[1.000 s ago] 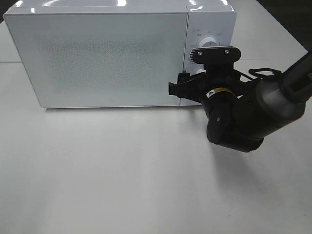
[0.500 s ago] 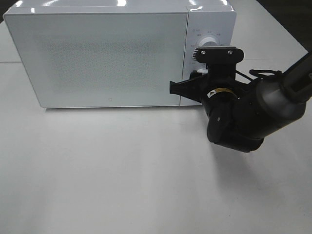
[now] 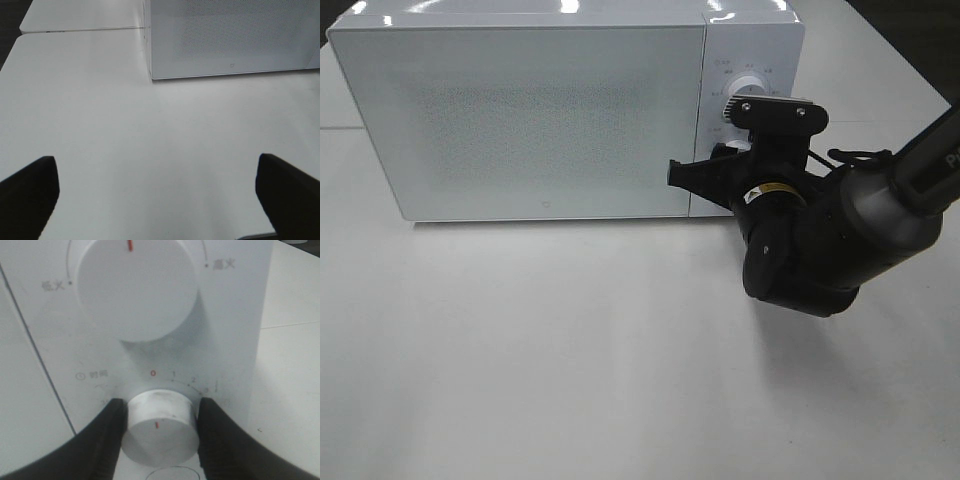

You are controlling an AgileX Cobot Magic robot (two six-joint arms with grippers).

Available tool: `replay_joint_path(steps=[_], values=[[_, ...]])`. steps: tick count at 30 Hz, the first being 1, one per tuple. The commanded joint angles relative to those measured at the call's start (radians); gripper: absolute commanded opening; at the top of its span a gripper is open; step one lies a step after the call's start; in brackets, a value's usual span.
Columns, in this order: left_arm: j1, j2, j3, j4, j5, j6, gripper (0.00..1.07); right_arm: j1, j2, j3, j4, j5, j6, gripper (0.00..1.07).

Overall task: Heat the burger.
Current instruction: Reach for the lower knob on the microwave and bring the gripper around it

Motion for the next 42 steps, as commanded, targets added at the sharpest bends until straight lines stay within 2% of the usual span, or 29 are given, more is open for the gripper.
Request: replay_joint_path(steps=[1,3,5,6,8,9,10,11,13,14,16,17,18,19,20,24,26,29,42], values=[[0.004,-0.016,0.001,0.000,0.001,-0.006,1.00,-0.009,-0.007,-0.031,-0.135,-0.137,0.236,0.00],[0.004,-0.016,0.001,0.000,0.001,-0.006,1.00,-0.009,-0.007,-0.031,-0.145,-0.139,0.287,0.00],[0.004,-0.016,0.001,0.000,0.001,-0.006,1.00,-0.009,-0.007,-0.030,-0.166,-0.158,0.490,0.00],[0.004,-0.016,0.001,0.000,0.001,-0.006,1.00,-0.009,-0.007,-0.030,-0.166,-0.158,0.490,0.00],[0.004,-0.016,0.001,0.000,0.001,-0.006,1.00,-0.009,-0.007,-0.030,-0.203,-0.166,0.692,0.00],[0.004,-0.016,0.001,0.000,0.001,-0.006,1.00,-0.009,-0.007,-0.030,-0.203,-0.166,0.692,0.00],[0.004,-0.016,0.001,0.000,0.001,-0.006,1.00,-0.009,-0.007,-0.030,-0.225,-0.165,0.815,0.00],[0.004,-0.016,0.001,0.000,0.001,-0.006,1.00,-0.009,-0.007,-0.030,-0.225,-0.165,0.815,0.00],[0.004,-0.016,0.001,0.000,0.001,-0.006,1.00,-0.009,-0.007,-0.030,-0.252,-0.165,0.973,0.00],[0.004,-0.016,0.001,0.000,0.001,-0.006,1.00,-0.009,-0.007,-0.030,-0.252,-0.165,0.973,0.00],[0.004,-0.016,0.001,0.000,0.001,-0.006,1.00,-0.009,-0.007,-0.030,-0.267,-0.164,1.133,0.00],[0.004,-0.016,0.001,0.000,0.001,-0.006,1.00,-0.009,-0.007,-0.030,-0.267,-0.164,1.133,0.00],[0.004,-0.016,0.001,0.000,0.001,-0.006,1.00,-0.009,-0.007,-0.030,-0.273,-0.164,1.249,0.00],[0.004,-0.016,0.001,0.000,0.001,-0.006,1.00,-0.009,-0.007,-0.030,-0.273,-0.164,1.249,0.00],[0.004,-0.016,0.001,0.000,0.001,-0.006,1.00,-0.009,-0.007,-0.030,-0.275,-0.165,1.373,0.00],[0.004,-0.016,0.001,0.000,0.001,-0.006,1.00,-0.009,-0.007,-0.030,-0.286,-0.179,1.507,0.00],[0.004,-0.016,0.001,0.000,0.001,-0.006,1.00,-0.009,-0.007,-0.030,-0.291,-0.189,1.650,0.00],[0.004,-0.016,0.001,0.000,0.001,-0.006,1.00,-0.009,-0.007,-0.030,-0.296,-0.191,1.714,0.00],[0.004,-0.016,0.001,0.000,0.001,-0.006,1.00,-0.009,-0.007,-0.030,-0.286,-0.229,1.703,0.02]])
